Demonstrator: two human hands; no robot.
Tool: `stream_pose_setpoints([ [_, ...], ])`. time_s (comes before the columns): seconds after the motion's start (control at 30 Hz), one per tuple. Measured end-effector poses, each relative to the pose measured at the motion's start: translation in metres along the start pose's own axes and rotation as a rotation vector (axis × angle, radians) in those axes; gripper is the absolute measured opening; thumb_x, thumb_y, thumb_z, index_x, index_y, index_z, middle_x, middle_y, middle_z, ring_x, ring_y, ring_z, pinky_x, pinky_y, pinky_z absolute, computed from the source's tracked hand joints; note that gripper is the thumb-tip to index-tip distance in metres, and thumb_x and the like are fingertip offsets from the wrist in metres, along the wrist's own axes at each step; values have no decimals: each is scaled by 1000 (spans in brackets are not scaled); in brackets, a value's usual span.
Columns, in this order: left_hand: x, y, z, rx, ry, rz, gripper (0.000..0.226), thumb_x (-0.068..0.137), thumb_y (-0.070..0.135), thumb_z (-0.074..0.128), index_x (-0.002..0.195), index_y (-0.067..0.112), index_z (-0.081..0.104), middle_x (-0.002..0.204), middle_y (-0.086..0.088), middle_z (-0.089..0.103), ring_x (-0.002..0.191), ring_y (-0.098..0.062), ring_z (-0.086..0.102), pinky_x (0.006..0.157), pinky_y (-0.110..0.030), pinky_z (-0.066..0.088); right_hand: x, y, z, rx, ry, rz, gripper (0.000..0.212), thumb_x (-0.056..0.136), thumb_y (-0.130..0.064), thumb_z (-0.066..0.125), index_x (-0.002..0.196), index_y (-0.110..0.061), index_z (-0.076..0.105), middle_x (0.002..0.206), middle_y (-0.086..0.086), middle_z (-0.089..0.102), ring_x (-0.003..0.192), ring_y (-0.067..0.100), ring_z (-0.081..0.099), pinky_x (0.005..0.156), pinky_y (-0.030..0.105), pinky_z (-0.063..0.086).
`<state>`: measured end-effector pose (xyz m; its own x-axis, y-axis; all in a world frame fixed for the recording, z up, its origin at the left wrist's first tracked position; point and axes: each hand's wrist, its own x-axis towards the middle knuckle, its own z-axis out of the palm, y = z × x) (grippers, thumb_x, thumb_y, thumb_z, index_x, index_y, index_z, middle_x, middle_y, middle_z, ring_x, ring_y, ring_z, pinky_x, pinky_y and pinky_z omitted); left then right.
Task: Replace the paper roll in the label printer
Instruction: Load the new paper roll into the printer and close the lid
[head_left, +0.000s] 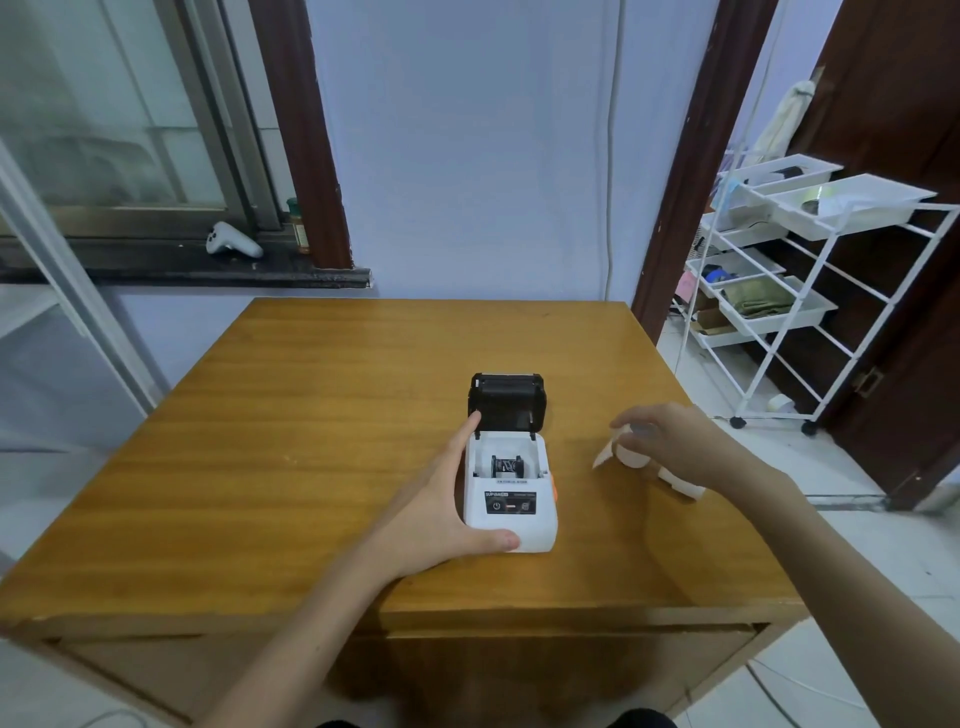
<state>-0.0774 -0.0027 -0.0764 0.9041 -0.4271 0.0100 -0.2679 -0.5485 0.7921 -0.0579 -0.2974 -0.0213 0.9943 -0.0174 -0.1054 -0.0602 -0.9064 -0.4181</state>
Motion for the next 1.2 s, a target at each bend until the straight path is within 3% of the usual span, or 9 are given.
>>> stream_pose_setpoints([
  [0.1, 0, 1, 0, 6, 3, -9, 130, 56, 62, 88, 147, 62, -6, 153, 24, 35, 135, -2, 40, 109, -38, 39, 0, -2, -1, -40, 9, -17, 25, 95, -24, 56, 117, -22, 66, 120, 7, 66, 107, 24, 61, 82, 26, 47],
  [0.27, -1, 1, -1, 17, 6, -7, 129, 57, 61, 87, 147, 63, -5, 153, 23, 36, 135, -3, 41, 108, -38, 39, 2, 0, -4, -83, -20, -59, 22, 94, -23, 57, 113, -23, 68, 115, 5, 68, 96, 17, 60, 80, 25, 48],
  [0.5, -2, 3, -1, 1, 2, -10, 129, 57, 60, 88, 148, 61, -3, 152, 24, 37, 134, -2, 42, 109, -40, 41, 1, -2, -13, -65, -60, -80, 28, 92, -30, 58, 116, -21, 69, 125, 1, 66, 114, 19, 57, 89, 23, 41],
  [0.63, -2, 3, -1, 3, 7, -7, 129, 57, 60, 88, 148, 61, -3, 152, 24, 36, 136, -1, 40, 111, -41, 39, 2, -2, -14, -41, -75, -82, 30, 91, -33, 60, 117, -21, 68, 121, -1, 66, 91, 10, 57, 76, 18, 42],
  [0.77, -2, 2, -1, 11, 5, -7, 129, 57, 61, 88, 148, 61, -3, 153, 24, 35, 135, -2, 40, 110, -41, 40, 4, 0, -13, 5, -50, -54, 26, 91, -34, 61, 109, -18, 71, 92, -8, 63, 67, 1, 54, 56, 13, 39],
  [0.97, -2, 1, -1, 16, 6, -14, 128, 57, 62, 87, 147, 62, -4, 152, 24, 36, 134, -3, 42, 108, -39, 40, 6, 0, -3, -48, 46, -38, 24, 89, -36, 63, 103, -19, 72, 93, 1, 65, 61, -1, 51, 56, 16, 41],
  [1.2, -1, 0, 0, 23, 10, -11, 129, 55, 64, 87, 147, 62, -4, 154, 22, 34, 135, -5, 41, 110, -43, 40, 9, 2, -3, -22, 71, 0, 25, 91, -34, 61, 106, -16, 71, 90, 2, 65, 55, 12, 61, 51, 20, 50],
])
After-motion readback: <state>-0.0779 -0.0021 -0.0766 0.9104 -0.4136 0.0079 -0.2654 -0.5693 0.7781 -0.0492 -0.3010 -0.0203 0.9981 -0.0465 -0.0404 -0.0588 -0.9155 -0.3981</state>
